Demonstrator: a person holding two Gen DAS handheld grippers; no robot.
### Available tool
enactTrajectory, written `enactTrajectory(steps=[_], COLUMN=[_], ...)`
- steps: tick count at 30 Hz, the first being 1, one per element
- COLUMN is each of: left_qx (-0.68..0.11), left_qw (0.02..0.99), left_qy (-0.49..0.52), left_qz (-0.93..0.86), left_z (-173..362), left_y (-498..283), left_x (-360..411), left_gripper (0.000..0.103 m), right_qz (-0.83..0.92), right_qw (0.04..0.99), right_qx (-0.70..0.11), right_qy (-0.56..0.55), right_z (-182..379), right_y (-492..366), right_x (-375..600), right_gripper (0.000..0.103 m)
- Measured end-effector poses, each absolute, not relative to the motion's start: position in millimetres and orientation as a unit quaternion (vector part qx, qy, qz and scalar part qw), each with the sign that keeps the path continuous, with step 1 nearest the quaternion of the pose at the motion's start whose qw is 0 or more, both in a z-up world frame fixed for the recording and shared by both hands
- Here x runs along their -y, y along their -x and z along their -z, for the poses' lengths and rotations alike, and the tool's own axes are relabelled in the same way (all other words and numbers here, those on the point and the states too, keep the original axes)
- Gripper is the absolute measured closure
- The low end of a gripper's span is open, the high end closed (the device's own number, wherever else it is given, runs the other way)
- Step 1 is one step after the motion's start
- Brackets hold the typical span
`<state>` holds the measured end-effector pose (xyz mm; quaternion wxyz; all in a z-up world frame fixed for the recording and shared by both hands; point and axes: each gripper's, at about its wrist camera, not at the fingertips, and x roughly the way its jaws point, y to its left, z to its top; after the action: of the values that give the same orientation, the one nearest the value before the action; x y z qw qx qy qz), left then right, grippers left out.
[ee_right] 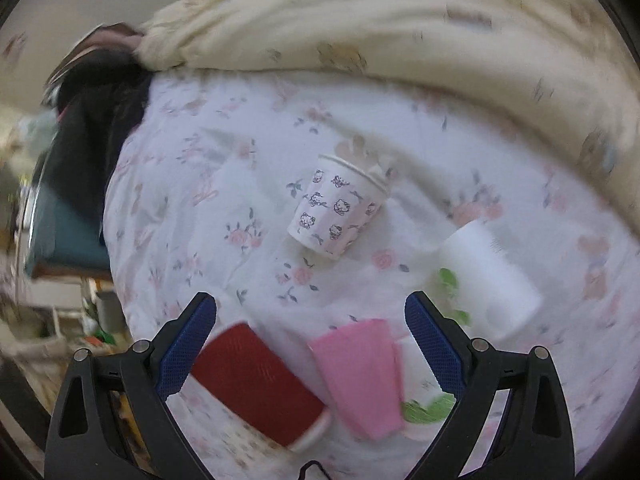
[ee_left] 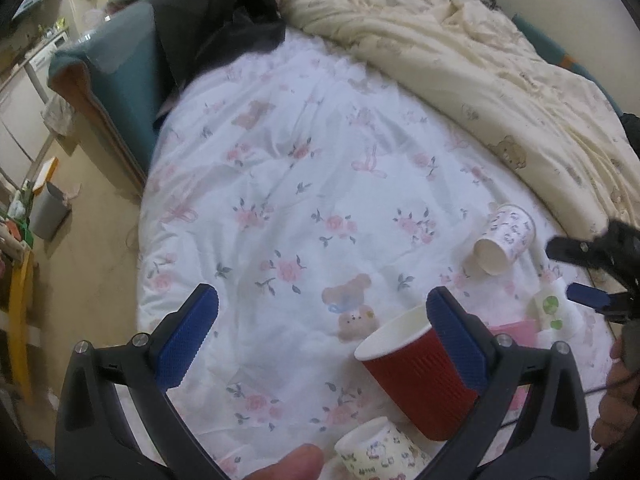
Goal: Flip cup upside down
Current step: 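Reach the right gripper to the Hello Kitty cup and grasp its body, then lift the Hello Kitty cup with the right gripper and carry it toward the left tool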
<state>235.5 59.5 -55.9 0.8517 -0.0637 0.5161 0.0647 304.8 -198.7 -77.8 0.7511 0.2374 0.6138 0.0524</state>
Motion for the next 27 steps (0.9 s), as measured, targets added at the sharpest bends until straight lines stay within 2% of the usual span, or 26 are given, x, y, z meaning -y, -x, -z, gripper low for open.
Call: enactTrajectory(steps=[4,6,8,13,14,16,22,27], left_qx=[-0.524,-0.526,-0.529,-0.533,-0.534,-0.537,-0.532,-0.525], left_qw=[0.847,0.846,0.844,0.842,0.841,0.839,0.843,0.848], left_qy=[0.060,0.054,0.054,0.048,0.048,0.052,0.042,0.043], left_qz=[-0.064,-0.066,-0.070,-0.072,-0.072,-0.070,-0.065,-0.058], left_z=[67.9,71.7,75.2,81.9,82.8,83.6,77.4,58.2], left_y=[-244.7,-248.0,-250.1,-252.4,-252.3,-252.2,-248.1,-233.8], left_x=[-60.1,-60.7,-62.3,-62.6,-62.9,-63.1,-56.4,-46.4], left_gripper=[0.000,0.000,0.000,0.000,0.000,0.000,0.000,0.000], right_qz=[-0.028,-0.015,-0.005,0.007,0.008,0.007,-0.017,-0.057], right_qw=[0.738,0.724,0.714,0.702,0.698,0.695,0.706,0.726], right_qx=[-0.625,-0.639,-0.648,-0.653,-0.656,-0.658,-0.654,-0.638], right_qy=[-0.254,-0.260,-0.265,-0.284,-0.287,-0.291,-0.270,-0.250], right_z=[106.1,123.8,137.7,160.5,164.9,171.2,159.9,124.6], right_y=[-327.4,-338.9,-348.2,-364.5,-366.4,-368.5,-357.4,-327.2], right_x=[196.3,195.6,195.8,198.5,198.2,197.6,196.1,200.2], right_gripper=[0.009,0.017,0.019,0.020,0.024,0.039,0.040,0.040])
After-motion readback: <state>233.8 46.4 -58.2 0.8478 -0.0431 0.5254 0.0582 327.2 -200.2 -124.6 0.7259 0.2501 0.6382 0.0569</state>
